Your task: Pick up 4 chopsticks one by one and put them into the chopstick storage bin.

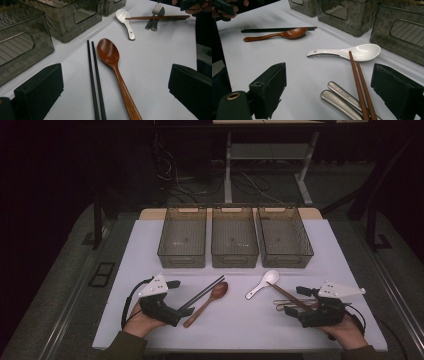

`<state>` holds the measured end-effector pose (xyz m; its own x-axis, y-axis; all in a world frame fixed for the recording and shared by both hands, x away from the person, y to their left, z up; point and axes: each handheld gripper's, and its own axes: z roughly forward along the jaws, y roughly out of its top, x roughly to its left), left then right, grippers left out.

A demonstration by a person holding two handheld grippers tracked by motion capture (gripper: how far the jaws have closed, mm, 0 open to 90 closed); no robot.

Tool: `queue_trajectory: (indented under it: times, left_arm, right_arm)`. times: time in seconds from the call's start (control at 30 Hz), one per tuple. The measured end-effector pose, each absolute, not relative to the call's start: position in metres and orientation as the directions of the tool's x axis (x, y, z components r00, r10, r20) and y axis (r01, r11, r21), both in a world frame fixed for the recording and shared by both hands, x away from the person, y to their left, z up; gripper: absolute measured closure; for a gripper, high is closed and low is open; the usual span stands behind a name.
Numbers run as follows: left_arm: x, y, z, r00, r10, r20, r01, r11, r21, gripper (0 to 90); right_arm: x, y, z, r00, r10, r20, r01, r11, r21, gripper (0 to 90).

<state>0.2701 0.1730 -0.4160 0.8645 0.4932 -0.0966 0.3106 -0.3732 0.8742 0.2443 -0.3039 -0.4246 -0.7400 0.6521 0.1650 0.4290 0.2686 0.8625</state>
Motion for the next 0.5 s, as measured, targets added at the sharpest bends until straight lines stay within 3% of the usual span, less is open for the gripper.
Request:
queue_trajectory:
  times: [0.5]
  left_arm:
    - [0.2710,0.1714,-0.4186,0.864,0.490,-0.115,0.326,-0.371,0.869,0.0]
  right_arm:
    - [0.2452,-0.3129,-0.4155,-0.747,0.641,0.173,0.440,0.283,0.852,12.9]
